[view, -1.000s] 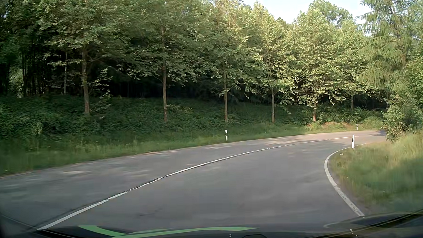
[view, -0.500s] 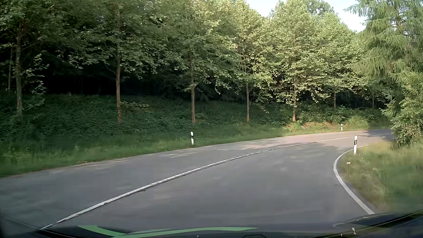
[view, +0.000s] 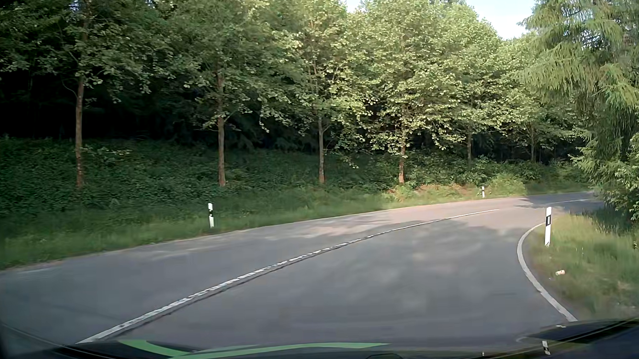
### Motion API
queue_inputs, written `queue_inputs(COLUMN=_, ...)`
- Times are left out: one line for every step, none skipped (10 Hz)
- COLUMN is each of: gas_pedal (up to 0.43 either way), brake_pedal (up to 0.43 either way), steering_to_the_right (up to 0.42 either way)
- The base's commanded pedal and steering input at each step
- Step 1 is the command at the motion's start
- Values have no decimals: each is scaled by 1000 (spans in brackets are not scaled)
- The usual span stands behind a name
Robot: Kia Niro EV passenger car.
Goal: Follow the waypoints while adhering to traffic rules and regulations
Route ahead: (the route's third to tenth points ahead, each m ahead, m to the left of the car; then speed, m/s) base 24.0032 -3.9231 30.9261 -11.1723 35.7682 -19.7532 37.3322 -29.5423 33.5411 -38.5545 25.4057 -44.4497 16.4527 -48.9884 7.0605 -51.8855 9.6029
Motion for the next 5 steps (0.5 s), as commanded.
queue_inputs(gas_pedal=39, brake_pedal=0, steering_to_the_right=136)
queue_inputs(gas_pedal=39, brake_pedal=0, steering_to_the_right=142)
queue_inputs(gas_pedal=39, brake_pedal=0, steering_to_the_right=146)
queue_inputs(gas_pedal=39, brake_pedal=0, steering_to_the_right=148)
queue_inputs(gas_pedal=39, brake_pedal=0, steering_to_the_right=149)
